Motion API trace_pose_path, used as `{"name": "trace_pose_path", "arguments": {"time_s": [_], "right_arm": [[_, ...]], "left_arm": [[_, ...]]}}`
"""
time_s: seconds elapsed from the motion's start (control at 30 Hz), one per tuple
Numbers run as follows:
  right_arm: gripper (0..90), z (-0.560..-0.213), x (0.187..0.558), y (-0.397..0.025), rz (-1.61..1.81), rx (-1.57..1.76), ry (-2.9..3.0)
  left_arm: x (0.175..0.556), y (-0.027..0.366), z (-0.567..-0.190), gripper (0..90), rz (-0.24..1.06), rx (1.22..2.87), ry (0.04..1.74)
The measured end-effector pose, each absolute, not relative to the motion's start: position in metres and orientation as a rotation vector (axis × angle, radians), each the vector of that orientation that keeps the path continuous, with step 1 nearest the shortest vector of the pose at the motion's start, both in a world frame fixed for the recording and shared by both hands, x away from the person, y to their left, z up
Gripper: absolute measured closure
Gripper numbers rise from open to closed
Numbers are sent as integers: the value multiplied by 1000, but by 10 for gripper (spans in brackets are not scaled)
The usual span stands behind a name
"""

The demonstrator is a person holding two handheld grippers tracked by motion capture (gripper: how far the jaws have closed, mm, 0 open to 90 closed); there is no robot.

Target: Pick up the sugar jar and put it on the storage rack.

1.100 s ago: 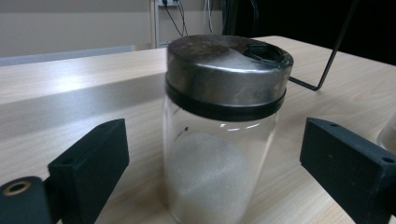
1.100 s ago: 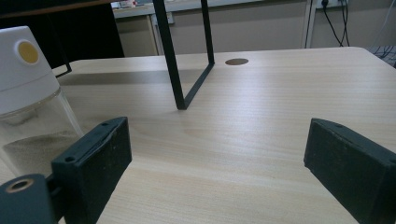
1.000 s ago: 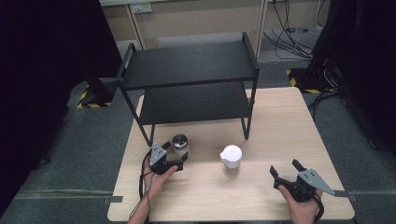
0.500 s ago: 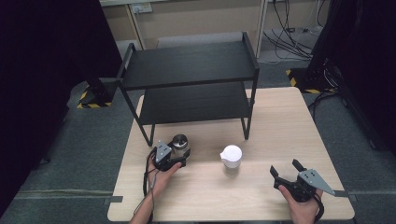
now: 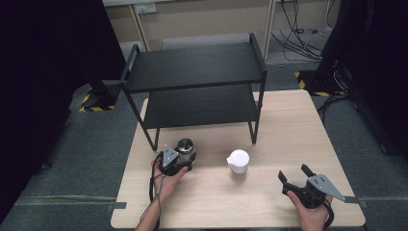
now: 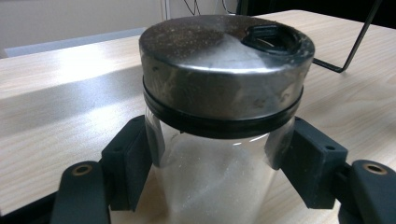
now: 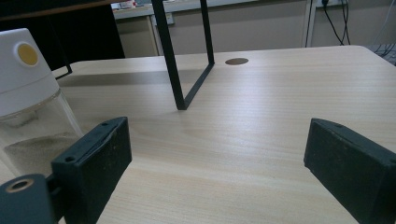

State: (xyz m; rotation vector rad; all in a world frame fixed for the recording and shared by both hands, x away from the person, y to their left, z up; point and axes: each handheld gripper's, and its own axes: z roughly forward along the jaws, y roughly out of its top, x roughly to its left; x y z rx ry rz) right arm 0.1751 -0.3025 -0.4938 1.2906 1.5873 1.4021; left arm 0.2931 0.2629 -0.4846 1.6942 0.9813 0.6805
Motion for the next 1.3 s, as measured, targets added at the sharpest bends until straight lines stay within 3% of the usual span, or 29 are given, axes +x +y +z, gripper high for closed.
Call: {"name": "trace_pose_path", "arguments": {"time_s": [0.57, 1.3], "right_arm": [[78, -493, 176, -303, 1403, 1294, 1589], [78, -493, 176, -302, 1401, 1293, 1592]], "left_arm": [[274, 279, -496, 304, 689, 1569, 969], [227, 290, -462, 304, 899, 1396, 888]]}}
